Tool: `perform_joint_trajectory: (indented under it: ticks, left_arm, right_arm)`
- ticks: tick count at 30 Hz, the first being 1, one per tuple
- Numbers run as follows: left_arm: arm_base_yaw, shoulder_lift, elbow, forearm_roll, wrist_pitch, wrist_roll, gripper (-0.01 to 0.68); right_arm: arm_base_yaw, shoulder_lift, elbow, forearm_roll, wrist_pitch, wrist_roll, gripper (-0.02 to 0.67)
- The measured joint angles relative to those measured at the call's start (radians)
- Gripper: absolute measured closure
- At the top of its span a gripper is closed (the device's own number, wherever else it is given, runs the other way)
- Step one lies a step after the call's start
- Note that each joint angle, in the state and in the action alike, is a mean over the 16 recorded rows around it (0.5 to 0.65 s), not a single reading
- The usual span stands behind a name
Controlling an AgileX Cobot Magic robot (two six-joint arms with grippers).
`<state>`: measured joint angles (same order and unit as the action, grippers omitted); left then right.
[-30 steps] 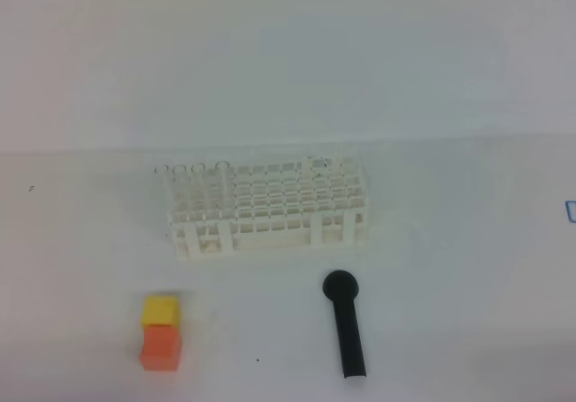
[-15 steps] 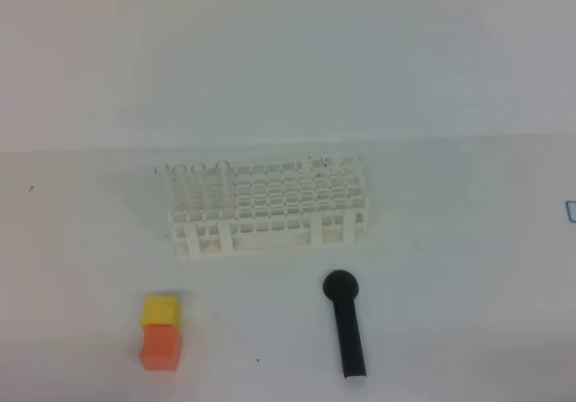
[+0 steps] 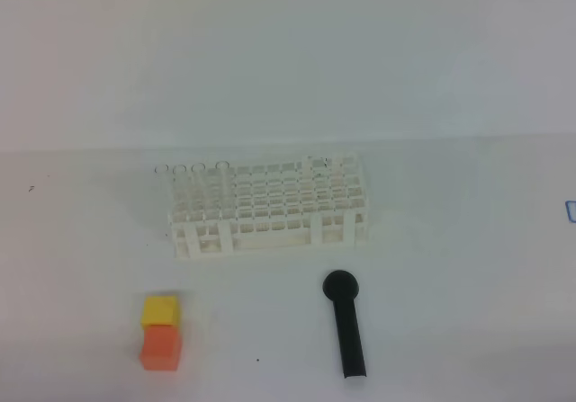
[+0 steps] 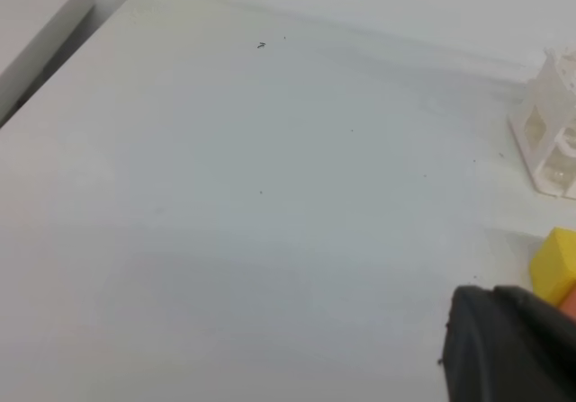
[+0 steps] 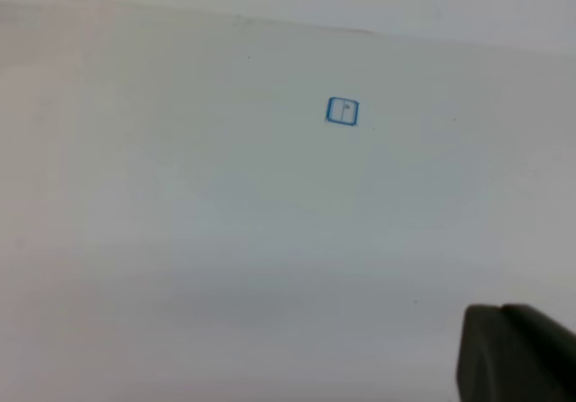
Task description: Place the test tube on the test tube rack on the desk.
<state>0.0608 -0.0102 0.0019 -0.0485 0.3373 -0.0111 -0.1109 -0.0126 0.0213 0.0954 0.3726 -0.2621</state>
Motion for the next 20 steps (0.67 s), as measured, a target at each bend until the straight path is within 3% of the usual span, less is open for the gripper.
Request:
perform_joint_trajectory:
  ticks: [20]
  left_arm:
    - [-0.001, -0.014, 0.000, 0.000, 0.004, -0.001, 0.674]
  right_arm:
    - [0.000, 0.000, 0.000, 0.000, 0.000, 0.002, 0.650]
